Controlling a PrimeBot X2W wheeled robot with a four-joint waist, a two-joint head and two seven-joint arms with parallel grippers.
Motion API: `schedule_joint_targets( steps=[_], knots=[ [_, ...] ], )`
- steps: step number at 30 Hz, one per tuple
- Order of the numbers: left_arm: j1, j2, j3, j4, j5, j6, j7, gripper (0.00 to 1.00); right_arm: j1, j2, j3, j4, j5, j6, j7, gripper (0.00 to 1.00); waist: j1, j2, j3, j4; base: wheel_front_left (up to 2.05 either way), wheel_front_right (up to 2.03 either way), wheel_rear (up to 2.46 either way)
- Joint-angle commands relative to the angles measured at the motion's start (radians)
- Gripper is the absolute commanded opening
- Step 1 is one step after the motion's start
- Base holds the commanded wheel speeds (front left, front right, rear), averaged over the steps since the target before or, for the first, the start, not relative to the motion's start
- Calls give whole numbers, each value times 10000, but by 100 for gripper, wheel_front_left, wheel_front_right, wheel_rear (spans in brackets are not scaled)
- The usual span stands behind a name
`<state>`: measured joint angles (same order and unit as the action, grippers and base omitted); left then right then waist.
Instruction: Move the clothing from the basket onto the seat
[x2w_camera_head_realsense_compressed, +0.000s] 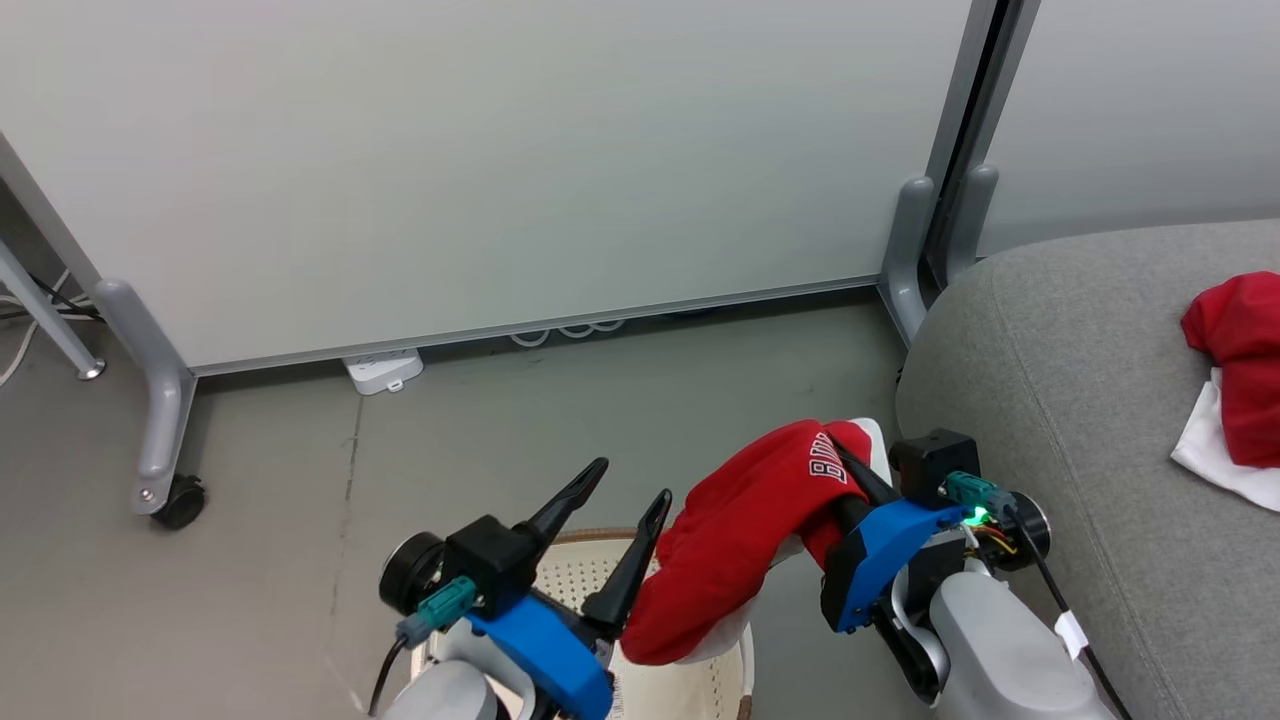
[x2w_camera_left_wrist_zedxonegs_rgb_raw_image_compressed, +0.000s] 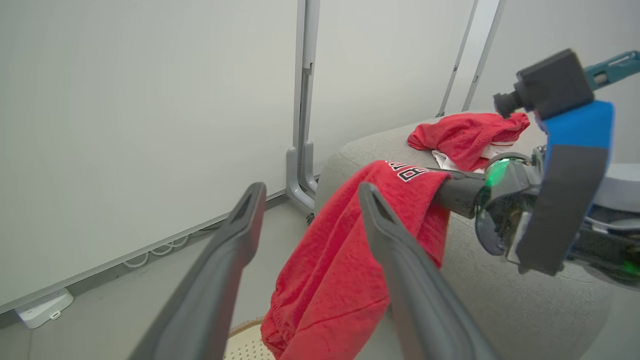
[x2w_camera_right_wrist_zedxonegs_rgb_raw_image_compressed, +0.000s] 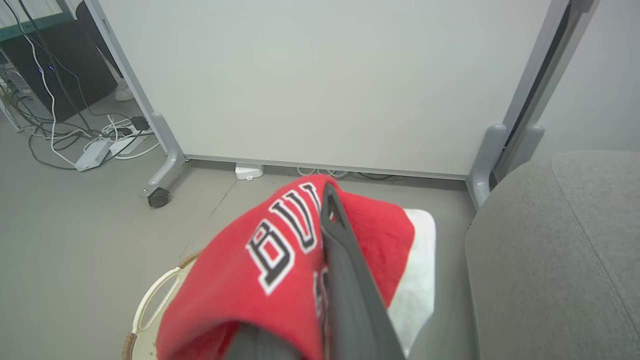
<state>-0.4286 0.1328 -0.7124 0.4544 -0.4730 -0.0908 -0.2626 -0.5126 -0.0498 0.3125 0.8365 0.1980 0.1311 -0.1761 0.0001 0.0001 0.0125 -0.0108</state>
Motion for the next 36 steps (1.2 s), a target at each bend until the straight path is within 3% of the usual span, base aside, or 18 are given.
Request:
schedule_joint_targets(
  steps=[1, 7, 18, 36],
  knots=[
    [370, 84, 263, -204, 210, -63, -33, 100, -134, -9, -108, -57, -91, -9, -52, 0, -1, -1, 12, 31, 0, 0, 0],
    [1738, 37, 1463, -999, 975, -248, -33, 100, -2, -8, -406, -177, -249, -9, -48, 0, -1, -1, 32, 108, 0, 0, 0],
    [2815, -43, 2438, -1463, 1884, -392, -33, 100, 231, -8, -1000, -384, -573, -7, 56, 0, -1, -1, 93, 240, 0, 0, 0],
    [2817, 39, 2353, -1494, 1897, -410, -34, 100, 459, -9, -1115, -896, -595, -7, 309, 0, -1, -1, 158, -139, 0, 0, 0]
  ],
)
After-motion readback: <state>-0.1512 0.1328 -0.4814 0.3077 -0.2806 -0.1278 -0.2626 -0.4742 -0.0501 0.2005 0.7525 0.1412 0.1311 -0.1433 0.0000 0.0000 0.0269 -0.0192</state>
